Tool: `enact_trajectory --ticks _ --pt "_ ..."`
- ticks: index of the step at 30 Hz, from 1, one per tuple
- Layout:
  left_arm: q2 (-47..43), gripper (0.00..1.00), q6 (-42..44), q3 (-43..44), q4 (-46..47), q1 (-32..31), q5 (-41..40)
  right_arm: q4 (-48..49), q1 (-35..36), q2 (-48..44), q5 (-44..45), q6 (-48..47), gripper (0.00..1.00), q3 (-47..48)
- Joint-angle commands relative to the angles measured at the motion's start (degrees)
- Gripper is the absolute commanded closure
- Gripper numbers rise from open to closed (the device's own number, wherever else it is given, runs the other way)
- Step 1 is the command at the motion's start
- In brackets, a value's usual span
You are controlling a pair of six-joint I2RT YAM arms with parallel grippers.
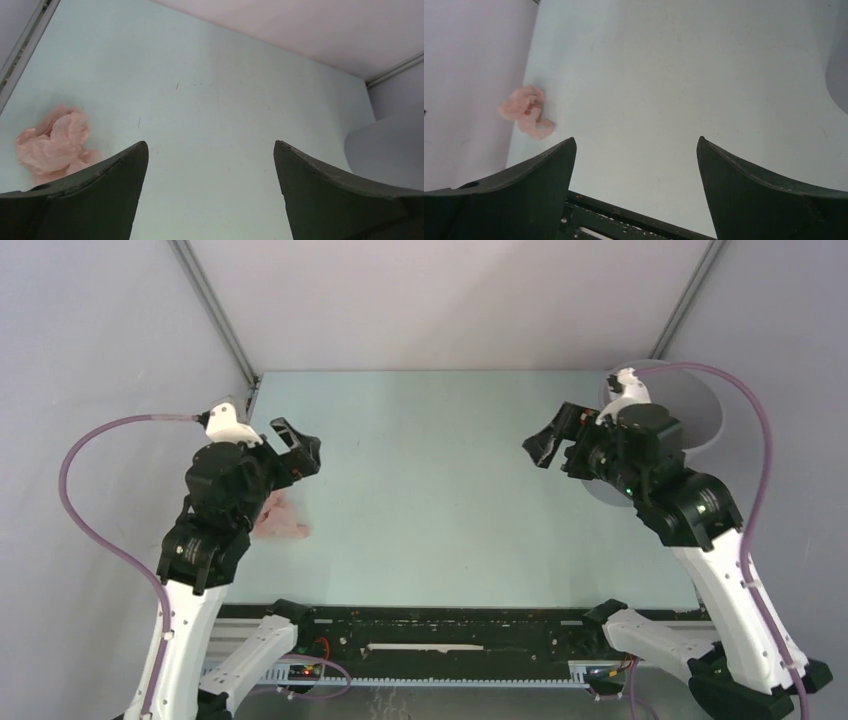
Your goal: Put the trash bags into the trash bin
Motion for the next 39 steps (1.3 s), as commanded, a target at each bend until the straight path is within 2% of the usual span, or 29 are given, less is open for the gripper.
enact_trajectory --ticks 1,9,15,20,24,29,39 --pt "-0.9 0.0 2.8 -2.5 1.9 -1.2 -4.4 -0.8 2.9 2.1 6.5 -2.6 0.01 -0.5" --pt "1.2 0.0 2.1 -3.7 0.0 -1.7 -9.2 -1.8 4.9 4.2 8.9 -3.6 0.0 -1.3" --pt "2.8 0.0 -2.6 -6.5 -0.8 -0.4 -13.5 -3.8 5.3 3.8 10.4 -3.3 0.0 -2.5" --pt "3.6 0.0 -9.9 -11.9 -2.6 5.1 -15.3 -6.0 5.4 3.2 10.9 -2.8 0.0 -3.9" --pt "3.9 0.0 -15.4 -18.6 -1.7 13.7 -11.5 -6.0 5.4 2.4 9.2 -2.7 0.0 -4.7" --pt "5.4 0.0 -22.1 -25.0 0.0 17.3 -13.4 -6.4 5.5 2.8 7.7 -2.9 0.0 -5.5" --pt "16.1 0.0 -22.2 -27.7 2.9 24.6 -7.9 -7.6 5.5 4.1 6.0 -0.8 0.0 -7.5"
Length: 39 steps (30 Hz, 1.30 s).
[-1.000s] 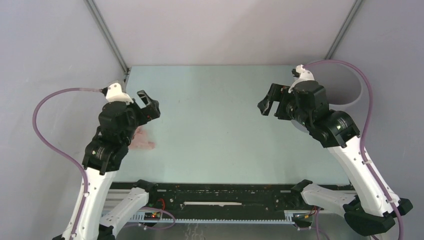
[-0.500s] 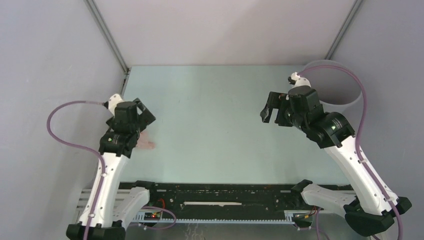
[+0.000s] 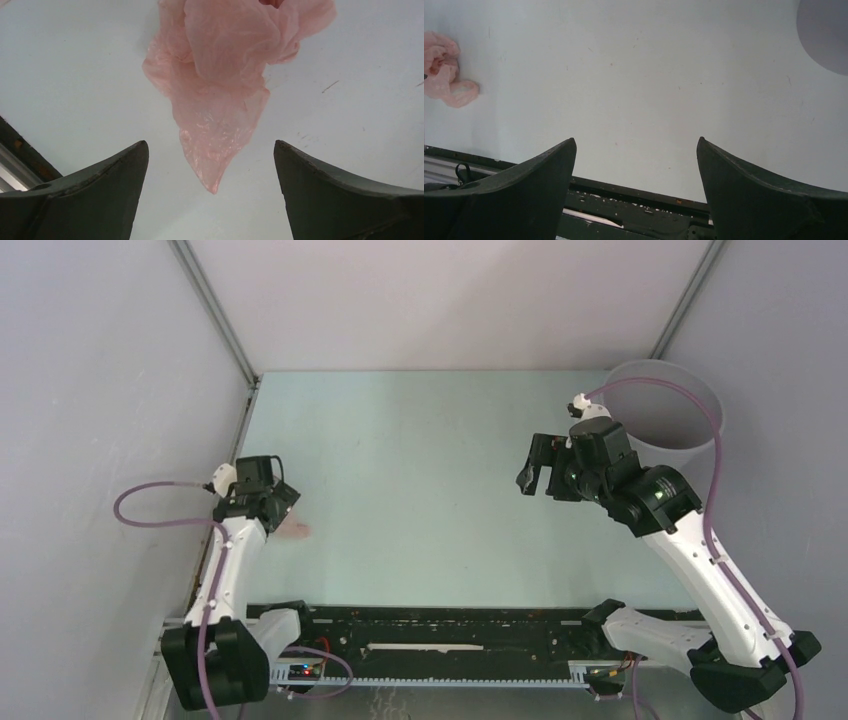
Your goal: Put the trash bags into the trash bin
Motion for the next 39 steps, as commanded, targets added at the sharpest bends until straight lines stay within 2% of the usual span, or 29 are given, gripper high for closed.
enact_trajectory --ticks 1,4,9,11,14,19,22,27,30,36,39 --pt "3.8 0.0 -1.3 -0.7 4.3 1.5 3.1 -0.6 0.4 0.5 0.0 1.1 0.0 -0.8" --pt "8.6 0.01 -1.6 0.9 3.3 1.5 3.8 -1.0 0.3 0.8 0.2 0.3 0.0 -1.0" --pt "14.2 0.07 -0.1 3.3 0.8 1.6 3.1 -1.0 0.0 0.8 0.4 0.1 0.0 -1.4" --pt "14.8 0.26 2.7 3.8 1.5 1.5 5.8 -1.0 0.0 0.8 0.9 0.3 0.0 -1.7" --pt "14.3 0.46 5.1 3.4 2.2 1.2 9.8 -1.0 -0.1 1.0 1.5 0.3 0.0 -2.2" --pt "9.8 0.73 3.1 1.3 3.5 -0.1 17.2 -0.8 -0.1 1.3 1.8 -0.3 0.0 -2.4" --pt "6.7 0.83 0.6 1.0 4.8 -3.3 21.1 -0.4 -0.1 1.4 1.2 -0.3 0.0 -2.4" --pt "5.7 0.88 -5.5 4.5 9.0 -10.9 30.5 -0.3 -0.1 1.6 -0.2 -0.3 0.0 -2.4" --pt "8.2 0.96 -9.1 8.5 10.6 -15.9 35.5 0.1 -0.1 1.6 -2.4 -1.3 0.0 -2.5" --pt "13.9 0.98 -12.3 17.4 11.6 -26.1 39.3 4.0 0.1 2.0 -16.8 -4.9 0.0 -4.9" --pt "15.5 0.99 -16.5 18.0 16.3 -29.2 42.6 6.4 1.0 2.5 -23.6 -5.7 0.0 -6.2"
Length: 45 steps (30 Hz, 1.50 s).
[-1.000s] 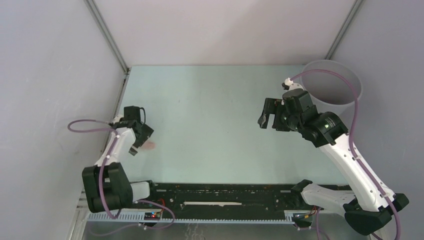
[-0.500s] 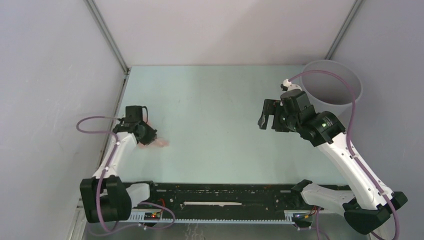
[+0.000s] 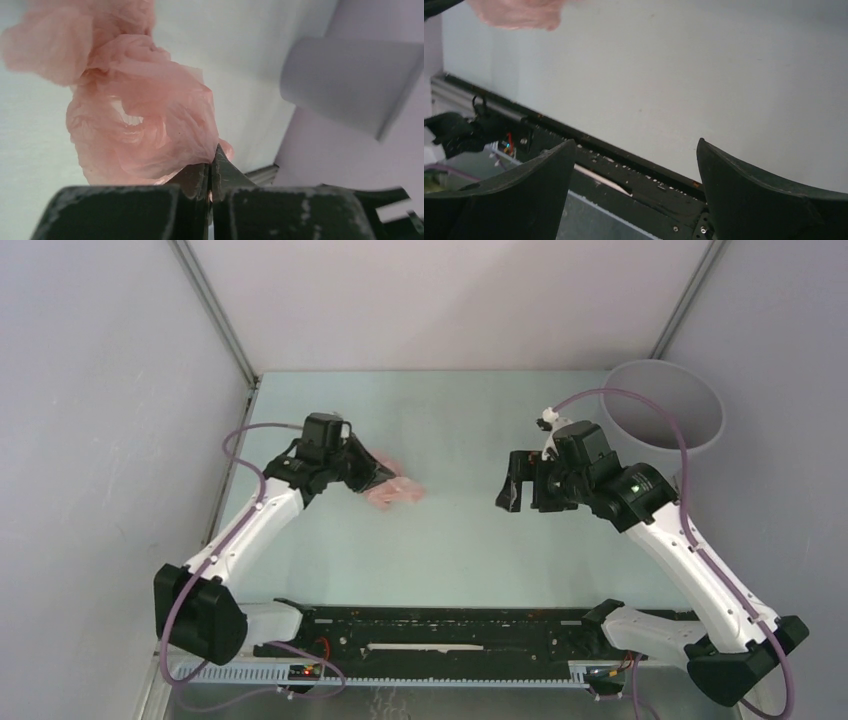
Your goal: Put the trash bags into the trash bin
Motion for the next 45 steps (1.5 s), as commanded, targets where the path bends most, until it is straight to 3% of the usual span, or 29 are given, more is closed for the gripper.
enact_trajectory --ticks 1,4,14,23,35,38,41,43,45 --pt "1.9 0.99 -7.7 3.2 8.0 -4.3 7.7 5.3 1.3 0.8 -13.4 -3.4 0.0 -1.6" --pt "3.7 1.0 -10.1 4.0 13.1 -6.6 11.6 8.1 2.2 0.8 -18.4 -4.5 0.0 -2.7" --pt "7.0 1.0 -13.2 9.9 17.9 -10.2 18.4 16.2 4.5 3.2 -25.0 -4.6 0.03 -3.5" --pt "7.0 1.0 -11.1 10.8 17.4 -14.5 18.9 15.1 3.6 4.4 -9.2 -6.5 0.09 -3.2" --pt "7.0 1.0 -11.4 14.3 17.1 -17.0 19.4 20.5 7.5 5.0 -10.4 -9.5 0.3 -3.2" --pt "6.5 0.96 -11.5 14.8 17.1 -17.0 19.3 20.8 7.5 5.1 -11.5 -8.8 0.45 -3.3" --pt "6.1 0.91 -11.0 15.3 17.2 -17.1 19.7 21.4 7.4 4.8 -12.3 -7.0 0.77 -3.6" --pt "6.0 0.78 -9.7 15.7 16.9 -17.0 20.3 22.5 7.1 4.1 -13.4 -5.7 0.94 -4.3" --pt "5.7 0.57 -6.3 17.3 13.8 -16.8 19.4 22.9 6.1 3.0 -14.4 -1.4 1.0 -4.3"
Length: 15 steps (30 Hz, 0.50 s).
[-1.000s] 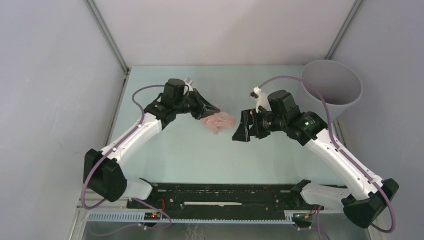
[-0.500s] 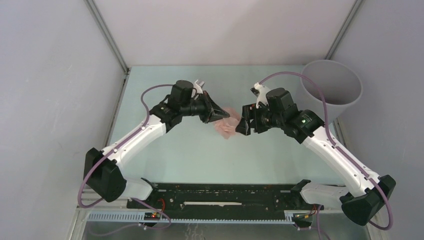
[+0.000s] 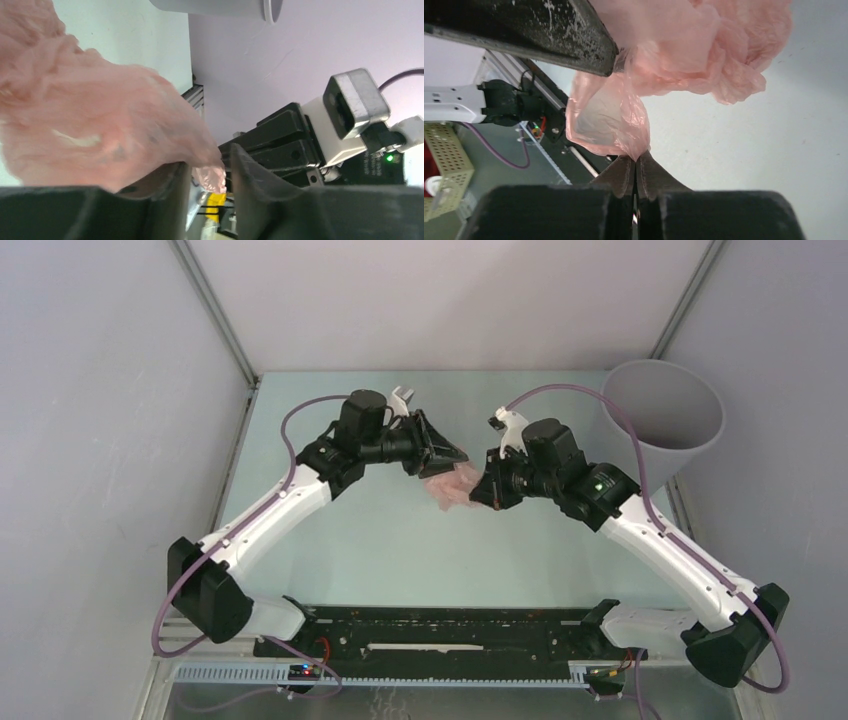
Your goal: Put the trash bags into the trash bin
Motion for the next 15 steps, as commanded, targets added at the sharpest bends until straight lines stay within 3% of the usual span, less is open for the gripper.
enact_trajectory --ticks 1,3,5,9,15 --pt "-1.9 0.45 7.3 6.1 -5.6 -0.1 -0.3 2.8 -2.2 -2.8 -3.0 8.8 1.0 -0.3" --pt "-2.7 0.27 13.7 8.8 -12.1 0.1 -4.9 1.8 -6.2 -4.1 -8.6 15.5 1.0 -0.4" --pt "-3.6 0.19 18.4 10.3 -17.2 0.1 -9.4 1.5 -11.2 -4.9 -16.0 20.5 1.0 -0.4" --pt "-6.8 0.15 18.5 6.0 -16.7 1.1 -13.1 -0.8 -15.3 -4.8 -22.9 21.4 1.0 1.9" --pt "-5.0 0.13 14.9 -3.0 -12.1 1.7 -9.7 -11.7 -18.7 -1.5 -25.1 9.7 1.0 0.9"
